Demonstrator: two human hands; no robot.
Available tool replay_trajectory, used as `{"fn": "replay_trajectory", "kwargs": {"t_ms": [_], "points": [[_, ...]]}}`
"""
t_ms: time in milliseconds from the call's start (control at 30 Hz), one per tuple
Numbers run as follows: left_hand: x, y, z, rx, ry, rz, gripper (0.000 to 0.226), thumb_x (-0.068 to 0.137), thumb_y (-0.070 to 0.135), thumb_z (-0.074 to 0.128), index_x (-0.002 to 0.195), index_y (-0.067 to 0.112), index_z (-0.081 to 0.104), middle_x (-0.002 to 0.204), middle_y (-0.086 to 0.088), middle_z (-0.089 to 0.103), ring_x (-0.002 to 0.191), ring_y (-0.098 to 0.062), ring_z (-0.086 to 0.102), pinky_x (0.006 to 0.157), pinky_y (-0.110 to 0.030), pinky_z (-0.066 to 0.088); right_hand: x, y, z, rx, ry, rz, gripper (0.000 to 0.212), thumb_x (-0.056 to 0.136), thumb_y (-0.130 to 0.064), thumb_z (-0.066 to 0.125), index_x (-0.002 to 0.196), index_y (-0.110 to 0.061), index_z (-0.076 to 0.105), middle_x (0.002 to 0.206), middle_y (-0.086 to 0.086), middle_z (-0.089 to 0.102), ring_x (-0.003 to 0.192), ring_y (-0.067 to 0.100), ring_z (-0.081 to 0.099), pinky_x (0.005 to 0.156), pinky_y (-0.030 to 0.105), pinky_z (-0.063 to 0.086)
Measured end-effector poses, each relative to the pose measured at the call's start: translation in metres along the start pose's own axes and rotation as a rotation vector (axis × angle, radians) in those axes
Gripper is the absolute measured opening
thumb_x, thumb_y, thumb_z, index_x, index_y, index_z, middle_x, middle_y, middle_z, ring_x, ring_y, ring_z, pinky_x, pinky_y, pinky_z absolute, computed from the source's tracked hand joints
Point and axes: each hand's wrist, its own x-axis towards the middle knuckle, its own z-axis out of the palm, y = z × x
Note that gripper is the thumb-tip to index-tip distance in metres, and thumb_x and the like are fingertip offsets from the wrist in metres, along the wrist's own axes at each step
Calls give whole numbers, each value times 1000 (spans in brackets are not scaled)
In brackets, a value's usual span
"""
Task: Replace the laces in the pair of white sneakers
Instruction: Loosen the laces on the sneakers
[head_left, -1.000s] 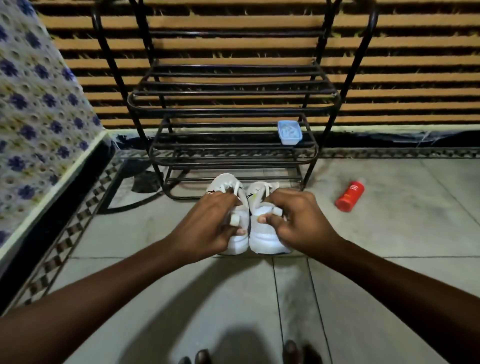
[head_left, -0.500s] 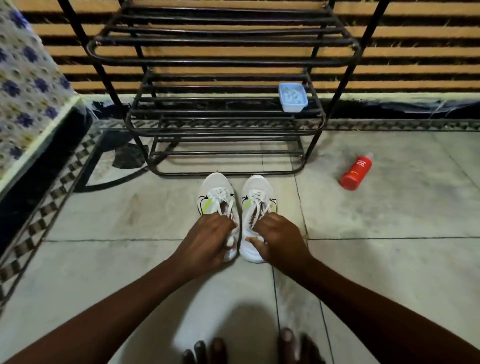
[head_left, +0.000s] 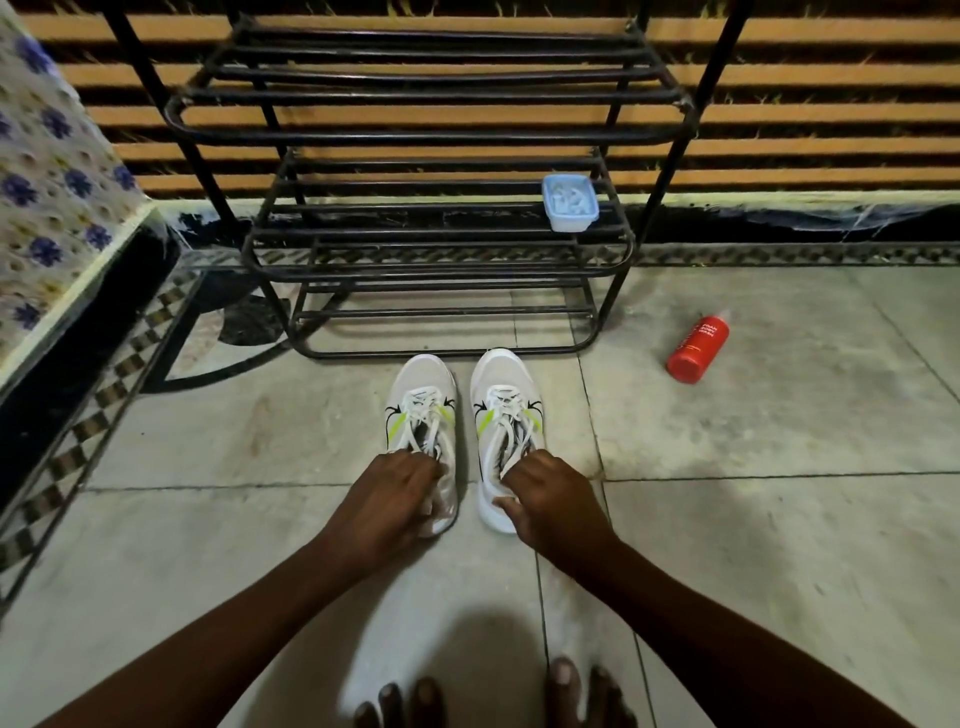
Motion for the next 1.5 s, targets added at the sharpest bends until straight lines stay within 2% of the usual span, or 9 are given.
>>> {"fn": "replay_trajectory", "kwargs": {"t_ms": [300, 467, 567, 700, 867, 1167, 1267, 1400, 1500], "points": [[-2, 6, -6, -70, 74, -28, 38, 85, 41, 62, 107, 10, 67, 97, -4, 68, 87, -29, 64, 75, -36, 51, 2, 10, -13, 120, -36, -31, 38, 88, -46, 73, 86, -8, 70, 84, 6, 65, 81, 27, 60, 70, 34, 50], [20, 22, -15, -142, 282, -46, 14, 92, 22, 66, 88, 9, 61, 83, -5, 57, 79, -29, 55, 69, -40, 48, 17, 36, -27, 148, -20, 151, 24, 91, -31, 63, 96, -7, 65, 94, 8, 61, 88, 28, 56, 76, 42, 51], [58, 30, -19, -198, 222, -60, 10, 92, 13, 56, 97, 7, 63, 92, -10, 60, 89, -33, 58, 77, -45, 49, 30, 57, -25, 205, -124, 260, 37, 79, -24, 77, 108, -4, 65, 100, 10, 59, 93, 28, 58, 81, 41, 51], [118, 32, -17, -318, 83, -170, 16, 90, 9, 60, 102, 8, 71, 99, -12, 67, 96, -30, 64, 87, -40, 50, 44, 63, -12, 273, -163, 310, 31, 73, -18, 78, 97, -5, 65, 86, 9, 59, 78, 28, 57, 76, 42, 51], [149, 25, -10, -410, -90, -311, 10, 74, 14, 70, 83, 16, 73, 82, 2, 74, 84, -15, 69, 82, -34, 57, 37, 56, 10, 268, -85, 422, 20, 76, -14, 70, 91, -8, 59, 85, 3, 50, 75, 25, 52, 68, 31, 39], [149, 16, -11, -308, -120, -25, 3, 88, 7, 66, 88, 10, 65, 90, -6, 64, 85, -23, 63, 80, -34, 50, 26, 43, 18, 192, 60, 427, 13, 78, 2, 73, 82, 3, 61, 83, 19, 55, 70, 35, 56, 66, 27, 29], [147, 16, -8, -248, -132, 24, 6, 90, 6, 59, 95, 4, 58, 96, -11, 60, 88, -29, 59, 81, -40, 49, 26, 39, 18, 177, 65, 412, 13, 76, 4, 73, 80, 3, 61, 81, 19, 56, 70, 37, 57, 66, 35, 43], [141, 25, 7, -300, -6, -152, 7, 92, 7, 56, 96, 3, 52, 98, -17, 62, 90, -36, 61, 79, -47, 50, 23, 34, 21, 173, 78, 418, 5, 81, 5, 66, 82, 3, 62, 85, 21, 56, 75, 38, 56, 70, 43, 48], [143, 24, 12, -520, 178, -538, 11, 94, 11, 60, 89, 7, 51, 87, -13, 63, 84, -31, 61, 71, -35, 45, 21, 32, 25, 141, 64, 447, 5, 84, 3, 66, 83, 1, 62, 88, 20, 56, 78, 38, 54, 72, 45, 47]]}}
